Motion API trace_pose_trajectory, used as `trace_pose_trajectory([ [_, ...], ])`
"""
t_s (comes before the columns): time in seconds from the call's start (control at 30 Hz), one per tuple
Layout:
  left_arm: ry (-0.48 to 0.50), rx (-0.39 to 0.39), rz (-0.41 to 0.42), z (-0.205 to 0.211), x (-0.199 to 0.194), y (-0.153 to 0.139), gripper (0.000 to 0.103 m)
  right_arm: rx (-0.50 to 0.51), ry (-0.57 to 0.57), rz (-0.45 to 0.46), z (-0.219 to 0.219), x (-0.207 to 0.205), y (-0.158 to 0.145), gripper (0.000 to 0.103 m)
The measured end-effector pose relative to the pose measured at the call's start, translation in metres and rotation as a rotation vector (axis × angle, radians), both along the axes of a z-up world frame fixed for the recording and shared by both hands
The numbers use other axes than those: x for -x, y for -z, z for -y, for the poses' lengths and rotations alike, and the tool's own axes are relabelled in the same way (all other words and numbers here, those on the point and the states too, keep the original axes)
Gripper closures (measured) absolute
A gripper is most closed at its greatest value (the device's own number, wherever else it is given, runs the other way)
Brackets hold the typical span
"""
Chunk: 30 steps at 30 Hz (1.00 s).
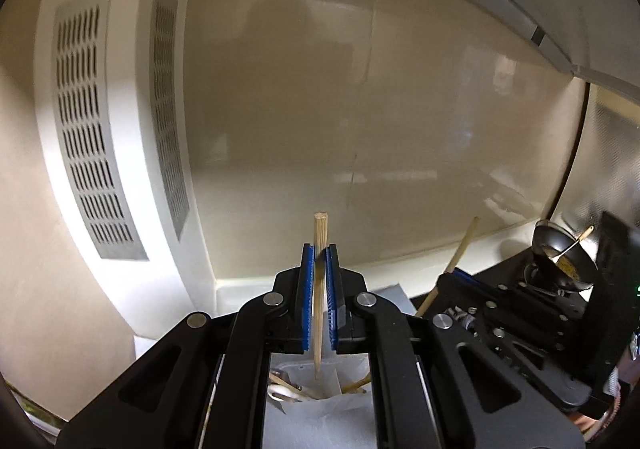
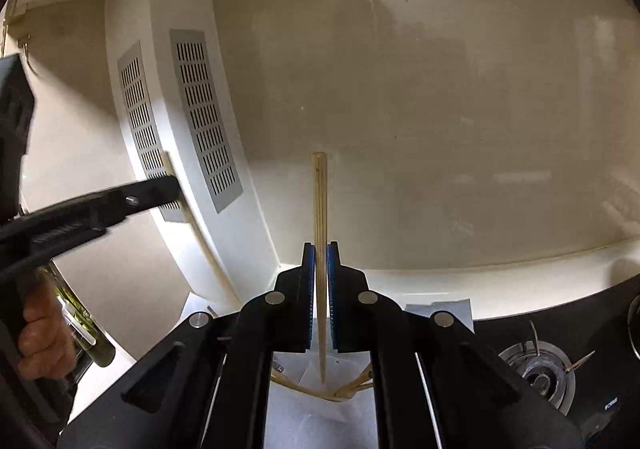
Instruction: Organize utensils
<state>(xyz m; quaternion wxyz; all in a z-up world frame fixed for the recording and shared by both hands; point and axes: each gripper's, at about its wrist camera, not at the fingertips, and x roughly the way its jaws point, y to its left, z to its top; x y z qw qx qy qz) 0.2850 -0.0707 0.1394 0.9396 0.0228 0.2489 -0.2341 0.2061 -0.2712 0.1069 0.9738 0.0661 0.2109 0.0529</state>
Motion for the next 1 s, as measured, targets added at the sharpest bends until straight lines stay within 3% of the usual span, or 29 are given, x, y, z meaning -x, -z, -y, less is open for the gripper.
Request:
trace_pose_trajectory([
  [0.3, -0.03, -0.067, -0.117, 0.005, -0.016, 0.057, 0.097, -0.005, -0.028, -0.058, -0.008, 0.0, 0.029, 0.096],
  [0.57, -0.061, -0.114, -0.138, 0.001, -0.021, 0.073, 0.096, 0.013, -0.052, -0.096, -0.012, -0.003, 0.042, 0.093],
  [0.6, -0.065, -0.123, -0.136, 0.001, -0.022, 0.074, 0.087, 0.016, -0.056, -0.11, -0.012, -0.004, 0.045, 0.092],
  [0.63, -0.079, -0.138, -0.14, 0.0, -0.024, 0.076, 0.055, 0.02, -0.057, -0.124, -0.012, -0.004, 0.048, 0.089],
  [0.7, -0.111, -0.138, -0.14, -0.006, -0.023, 0.075, 0.006, 0.02, -0.054, -0.14, -0.012, -0.002, 0.051, 0.063],
  [0.73, -0.137, -0.126, -0.121, -0.01, -0.019, 0.073, 0.008, 0.017, -0.054, -0.142, -0.012, 0.0, 0.051, 0.046],
  [0.9, -0.152, -0.12, -0.147, -0.023, -0.004, 0.065, 0.007, 0.014, -0.054, -0.116, -0.012, 0.016, 0.041, 0.037],
  [1.0, -0.162, -0.153, -0.158, -0.025, 0.01, 0.066, 0.007, 0.019, -0.046, -0.096, -0.013, 0.031, 0.034, 0.021],
])
